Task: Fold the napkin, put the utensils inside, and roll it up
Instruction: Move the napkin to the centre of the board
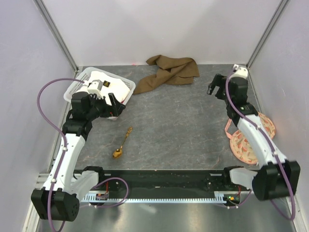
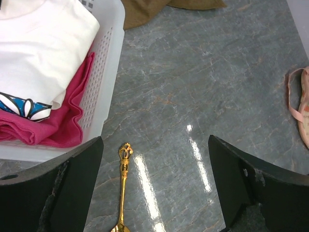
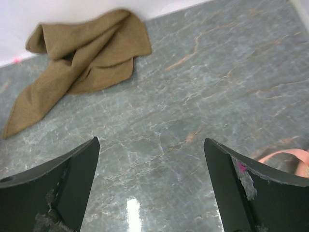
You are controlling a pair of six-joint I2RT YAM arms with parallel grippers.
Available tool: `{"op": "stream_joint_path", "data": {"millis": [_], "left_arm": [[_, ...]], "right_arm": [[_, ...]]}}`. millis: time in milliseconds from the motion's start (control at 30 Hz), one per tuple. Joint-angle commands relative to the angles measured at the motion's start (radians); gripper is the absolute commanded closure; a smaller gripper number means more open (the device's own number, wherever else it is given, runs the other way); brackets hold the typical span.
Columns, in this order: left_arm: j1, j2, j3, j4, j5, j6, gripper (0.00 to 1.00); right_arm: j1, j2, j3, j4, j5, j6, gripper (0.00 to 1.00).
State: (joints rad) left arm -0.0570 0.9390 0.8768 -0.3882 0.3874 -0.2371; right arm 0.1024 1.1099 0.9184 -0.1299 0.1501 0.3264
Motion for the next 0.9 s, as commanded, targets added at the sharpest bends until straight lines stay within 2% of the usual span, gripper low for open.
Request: {"op": "stream_joint_path", "data": {"millis": [0,233,433,633,867], "left_arm": [[-0.007,0.014,-0.006,0.037,0.047,0.027,0.04],[-0.009,0.041,-0.004,0.037,0.051,0.035,0.05],[-0.009,0.047,-0.007,0.037,0.048,0.042,0.06],[-0.009,0.050,-0.006,0.035,0.042,0.045,0.06],[-0.009,0.061,-0.002,0.035,0.051,0.047,0.06]], "right_arm": [[0.062,0.186,0.166,-0.045,-0.006,0.002,0.02],[0.148,0.633,0.518,-0.152,0.032,-0.007,0.09],[0.174,0.896,0.715,-0.155,0.020,0.026,0.14],[0.177,1.059,0.824,-0.158,0.097,0.132,0.21],[0.172,1.150,0.887,-0.152,0.167,0.253,0.25]]}}
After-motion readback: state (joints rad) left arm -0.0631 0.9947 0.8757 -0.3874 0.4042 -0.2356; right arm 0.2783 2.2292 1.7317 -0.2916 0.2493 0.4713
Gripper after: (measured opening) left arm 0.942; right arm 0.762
